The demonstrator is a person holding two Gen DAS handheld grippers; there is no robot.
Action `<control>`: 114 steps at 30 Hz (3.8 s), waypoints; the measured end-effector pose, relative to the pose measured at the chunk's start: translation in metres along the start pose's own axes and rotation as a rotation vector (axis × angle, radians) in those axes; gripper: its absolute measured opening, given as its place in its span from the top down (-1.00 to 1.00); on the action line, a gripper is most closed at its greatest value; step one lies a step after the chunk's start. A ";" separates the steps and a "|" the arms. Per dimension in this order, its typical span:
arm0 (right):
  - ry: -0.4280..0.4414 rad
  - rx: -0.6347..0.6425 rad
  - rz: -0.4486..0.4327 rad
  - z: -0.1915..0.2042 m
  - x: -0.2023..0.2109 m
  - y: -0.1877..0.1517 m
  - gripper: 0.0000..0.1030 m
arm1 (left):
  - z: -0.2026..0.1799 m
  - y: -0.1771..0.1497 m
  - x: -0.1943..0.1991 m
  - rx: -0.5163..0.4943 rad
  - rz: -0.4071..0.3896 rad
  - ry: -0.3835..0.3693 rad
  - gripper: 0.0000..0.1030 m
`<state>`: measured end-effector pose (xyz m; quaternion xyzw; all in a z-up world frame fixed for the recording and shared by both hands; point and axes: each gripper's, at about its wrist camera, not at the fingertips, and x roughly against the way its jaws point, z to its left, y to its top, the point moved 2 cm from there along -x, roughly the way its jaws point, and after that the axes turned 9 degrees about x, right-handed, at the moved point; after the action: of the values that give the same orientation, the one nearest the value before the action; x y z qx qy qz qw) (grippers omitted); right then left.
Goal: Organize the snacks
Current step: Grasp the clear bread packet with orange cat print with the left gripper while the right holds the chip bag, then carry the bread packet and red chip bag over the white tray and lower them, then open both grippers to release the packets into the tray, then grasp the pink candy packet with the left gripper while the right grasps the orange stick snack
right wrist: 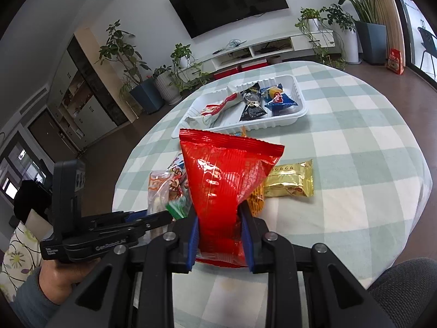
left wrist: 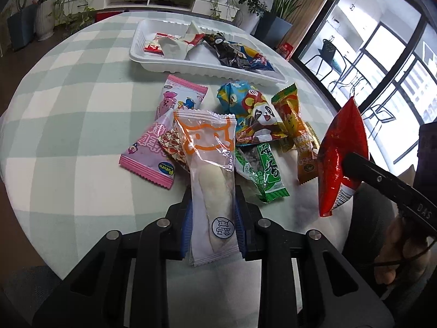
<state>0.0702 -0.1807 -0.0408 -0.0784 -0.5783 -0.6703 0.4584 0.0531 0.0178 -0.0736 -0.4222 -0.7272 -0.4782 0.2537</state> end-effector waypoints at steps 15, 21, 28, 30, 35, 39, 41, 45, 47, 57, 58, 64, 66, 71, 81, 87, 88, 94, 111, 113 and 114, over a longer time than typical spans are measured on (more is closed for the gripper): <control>0.090 -0.121 -0.010 -0.021 0.006 0.002 0.44 | 0.001 0.009 0.038 0.045 -0.046 -0.151 0.54; 0.044 -0.177 -0.043 -0.053 0.020 0.014 0.44 | 0.017 0.035 0.049 0.068 -0.079 -0.163 0.54; -0.016 -0.178 -0.101 -0.083 0.038 0.056 0.44 | 0.024 0.095 0.057 0.034 -0.132 -0.144 0.54; -0.015 -0.157 -0.113 -0.083 0.039 0.072 0.44 | 0.023 0.116 0.056 0.019 -0.142 -0.135 0.54; -0.001 -0.075 -0.109 -0.072 0.021 0.122 0.44 | 0.020 0.176 0.048 -0.024 -0.147 -0.116 0.54; 0.025 -0.020 -0.086 -0.057 -0.009 0.161 0.44 | 0.015 0.223 0.034 -0.063 -0.131 -0.088 0.54; 0.046 0.003 -0.053 -0.049 -0.032 0.178 0.44 | 0.015 0.243 0.019 -0.073 -0.109 -0.077 0.54; 0.074 0.036 0.032 -0.034 -0.077 0.197 0.44 | 0.017 0.268 -0.017 -0.087 -0.054 -0.053 0.54; 0.065 0.048 0.083 -0.030 -0.103 0.201 0.44 | 0.018 0.274 -0.035 -0.101 -0.029 -0.040 0.54; 0.017 0.013 0.248 -0.044 -0.188 0.193 0.44 | 0.030 0.280 -0.111 -0.126 0.085 0.006 0.54; 0.013 0.012 0.257 -0.043 -0.192 0.192 0.44 | 0.031 0.280 -0.115 -0.127 0.090 0.009 0.54; -0.005 0.010 0.283 -0.045 -0.210 0.186 0.44 | 0.032 0.279 -0.134 -0.144 0.119 0.034 0.53; -0.011 0.009 0.290 -0.046 -0.213 0.187 0.44 | 0.033 0.278 -0.136 -0.137 0.118 0.034 0.53; -0.024 0.013 0.293 -0.046 -0.220 0.185 0.43 | 0.032 0.277 -0.136 -0.144 0.110 0.041 0.52; -0.036 0.012 0.302 -0.046 -0.222 0.183 0.27 | 0.032 0.274 -0.131 -0.145 0.082 0.051 0.46; -0.051 0.031 0.289 -0.045 -0.216 0.184 0.12 | 0.035 0.272 -0.125 -0.126 0.058 0.042 -0.09; -0.051 0.032 0.287 -0.045 -0.214 0.184 0.12 | 0.035 0.271 -0.124 -0.125 0.055 0.041 -0.09; -0.053 0.046 0.232 -0.038 -0.186 0.193 0.01 | 0.026 0.263 -0.095 -0.135 0.008 0.019 -0.31; 0.133 -0.141 -0.074 -0.037 -0.009 0.125 -0.93 | 0.024 0.139 0.013 -0.087 -0.151 0.053 -0.99; 0.095 -0.145 -0.098 -0.038 0.009 0.099 -0.93 | 0.028 0.117 0.018 -0.075 -0.149 0.070 -0.99; 0.071 -0.148 -0.110 -0.039 0.016 0.086 -0.93 | 0.029 0.109 0.019 -0.069 -0.147 0.082 -0.99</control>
<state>0.1385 -0.2144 0.0179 -0.0563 -0.5140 -0.7377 0.4340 0.1371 0.0714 -0.0184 -0.3563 -0.7284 -0.5370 0.2327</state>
